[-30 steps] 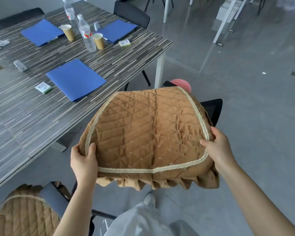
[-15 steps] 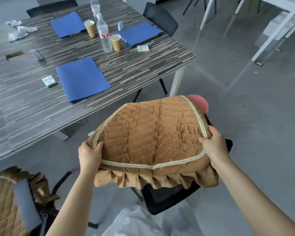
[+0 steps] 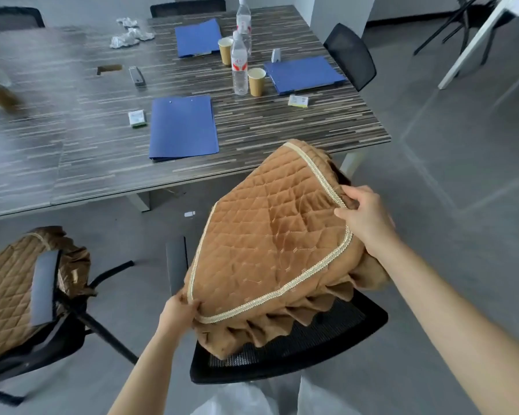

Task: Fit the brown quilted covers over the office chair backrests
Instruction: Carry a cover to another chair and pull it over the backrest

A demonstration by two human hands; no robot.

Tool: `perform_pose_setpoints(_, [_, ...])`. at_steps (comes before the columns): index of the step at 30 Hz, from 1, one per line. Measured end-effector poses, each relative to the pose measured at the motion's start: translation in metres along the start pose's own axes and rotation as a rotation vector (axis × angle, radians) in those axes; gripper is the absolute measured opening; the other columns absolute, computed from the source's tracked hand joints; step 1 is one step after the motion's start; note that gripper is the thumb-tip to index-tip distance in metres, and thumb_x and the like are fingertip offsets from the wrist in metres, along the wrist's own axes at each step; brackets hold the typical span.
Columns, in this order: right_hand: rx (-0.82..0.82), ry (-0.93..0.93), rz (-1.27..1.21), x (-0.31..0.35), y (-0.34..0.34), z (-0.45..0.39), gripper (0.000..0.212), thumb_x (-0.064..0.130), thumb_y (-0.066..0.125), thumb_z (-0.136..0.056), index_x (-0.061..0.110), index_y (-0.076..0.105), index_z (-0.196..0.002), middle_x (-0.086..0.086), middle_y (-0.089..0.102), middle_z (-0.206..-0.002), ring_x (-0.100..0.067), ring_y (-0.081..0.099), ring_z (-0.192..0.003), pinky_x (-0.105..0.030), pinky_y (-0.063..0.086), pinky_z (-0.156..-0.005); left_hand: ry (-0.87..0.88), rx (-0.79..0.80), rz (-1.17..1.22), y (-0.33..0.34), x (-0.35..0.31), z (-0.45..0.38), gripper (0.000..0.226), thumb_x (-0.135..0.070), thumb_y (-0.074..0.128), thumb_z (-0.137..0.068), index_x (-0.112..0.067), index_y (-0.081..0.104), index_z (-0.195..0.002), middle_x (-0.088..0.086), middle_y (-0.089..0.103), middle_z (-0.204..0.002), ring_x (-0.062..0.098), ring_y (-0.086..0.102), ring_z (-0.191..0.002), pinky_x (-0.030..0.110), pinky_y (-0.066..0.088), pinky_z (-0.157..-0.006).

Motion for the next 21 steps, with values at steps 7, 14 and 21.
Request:
perform_pose_setpoints(7, [0.163, -0.367, 0.142, 0.082, 0.02, -0.015, 0.046, -0.003, 0.068, -0.08, 0.014, 0.065, -0.123, -0.002, 0.06, -0.112, -0.02, 0.06, -0.099, -0.024, 0.043, -0.09, 0.268, -0.045, 0.096, -0.027, -0.071, 0.009, 0.052, -0.018, 0.065, -0.091, -0.012, 0.047, -0.139, 0.005, 0.054, -0.136, 0.026, 0.058, -0.116, 0.036, 0.049, -0.088])
perform_pose_setpoints(14, [0.264, -0.728, 0.412, 0.129, 0.058, 0.018, 0.034, 0.005, 0.071, -0.078, 0.031, 0.076, -0.1, 0.009, 0.071, -0.095, -0.016, 0.062, -0.094, -0.036, 0.047, -0.091, 1.061, -0.383, -0.197, -0.058, -0.208, 0.088, 0.056, -0.019, 0.075, -0.08, -0.02, 0.057, -0.134, 0.0, 0.055, -0.137, 0.026, 0.035, -0.136, 0.042, 0.025, -0.113])
perform_pose_setpoints(21, [0.063, -0.951, 0.392, 0.142, 0.056, 0.024, 0.033, -0.003, 0.065, -0.08, 0.024, 0.076, -0.095, -0.001, 0.072, -0.101, -0.022, 0.055, -0.12, -0.045, 0.028, -0.115, 0.961, -0.098, -0.323, -0.029, -0.222, 0.108, 0.033, -0.043, 0.061, -0.091, -0.032, 0.061, -0.122, -0.015, 0.064, -0.094, 0.011, 0.06, -0.089, 0.032, 0.048, -0.09])
Point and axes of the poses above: each hand's wrist, its own z-axis away from the middle knuckle, its own y-axis out of the palm, x = y × z, the point moved 7 cm from there along -z, towards the middle knuckle
